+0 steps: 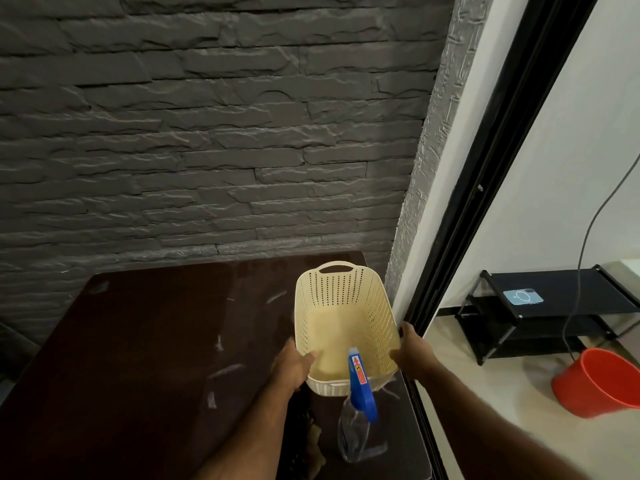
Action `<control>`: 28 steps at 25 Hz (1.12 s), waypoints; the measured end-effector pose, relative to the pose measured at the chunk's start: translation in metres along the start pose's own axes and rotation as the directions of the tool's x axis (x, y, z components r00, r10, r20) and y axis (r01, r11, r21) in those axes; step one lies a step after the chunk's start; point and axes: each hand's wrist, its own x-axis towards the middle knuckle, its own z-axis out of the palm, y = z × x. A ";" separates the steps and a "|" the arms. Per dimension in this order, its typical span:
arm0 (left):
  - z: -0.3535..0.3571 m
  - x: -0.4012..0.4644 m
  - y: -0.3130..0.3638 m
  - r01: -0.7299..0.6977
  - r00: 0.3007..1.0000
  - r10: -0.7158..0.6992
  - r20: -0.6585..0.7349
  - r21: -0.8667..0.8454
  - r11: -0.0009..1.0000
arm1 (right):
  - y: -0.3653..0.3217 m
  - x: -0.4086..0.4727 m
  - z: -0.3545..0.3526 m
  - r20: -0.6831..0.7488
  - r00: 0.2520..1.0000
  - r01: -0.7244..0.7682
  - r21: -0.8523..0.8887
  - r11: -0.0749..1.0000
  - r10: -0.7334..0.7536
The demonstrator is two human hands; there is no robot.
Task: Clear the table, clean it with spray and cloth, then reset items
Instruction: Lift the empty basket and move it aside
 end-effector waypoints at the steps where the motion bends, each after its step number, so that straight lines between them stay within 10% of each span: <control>1: 0.001 -0.001 0.002 0.006 1.000 -0.006 -0.004 -0.005 1.000 | 0.003 0.004 0.003 0.017 0.999 -0.031 0.036 0.999 0.031; 28: -0.289 -0.001 0.005 -0.179 0.977 0.146 -0.157 -0.218 0.959 | -0.272 -0.047 0.046 0.124 0.961 0.226 0.172 0.959 -0.249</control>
